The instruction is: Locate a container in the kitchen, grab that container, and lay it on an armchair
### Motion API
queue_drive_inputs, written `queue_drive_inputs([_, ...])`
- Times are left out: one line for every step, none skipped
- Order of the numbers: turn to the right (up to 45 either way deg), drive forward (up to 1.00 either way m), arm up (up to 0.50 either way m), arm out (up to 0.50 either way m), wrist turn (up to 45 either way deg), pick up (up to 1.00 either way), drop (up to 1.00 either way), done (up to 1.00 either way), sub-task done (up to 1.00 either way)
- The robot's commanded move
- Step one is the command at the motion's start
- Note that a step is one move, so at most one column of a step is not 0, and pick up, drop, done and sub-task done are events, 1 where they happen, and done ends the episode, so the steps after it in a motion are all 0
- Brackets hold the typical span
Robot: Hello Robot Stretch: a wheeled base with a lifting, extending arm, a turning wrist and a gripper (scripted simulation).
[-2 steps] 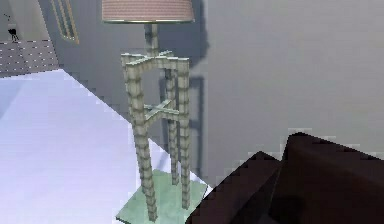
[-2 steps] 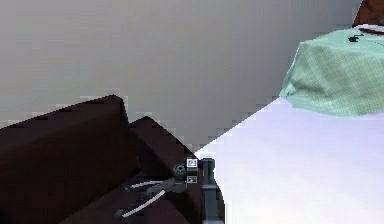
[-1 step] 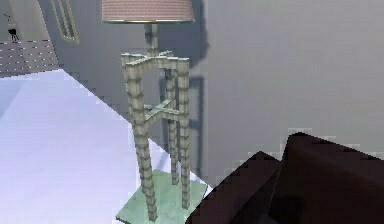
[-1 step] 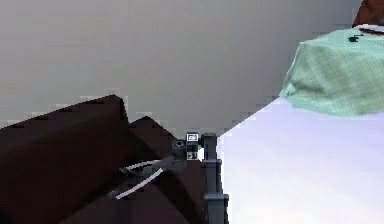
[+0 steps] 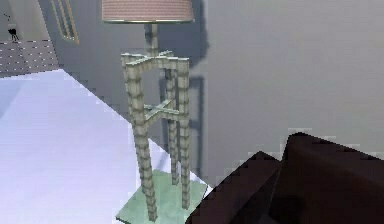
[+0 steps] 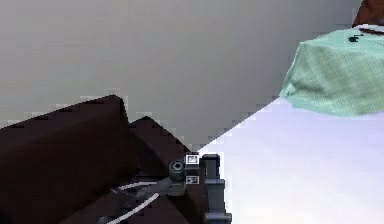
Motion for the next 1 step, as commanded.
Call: queue_drive_inputs([0.0, 0.00, 0.00, 0.00, 0.0, 0.00, 0.00, 1.00, 0.00])
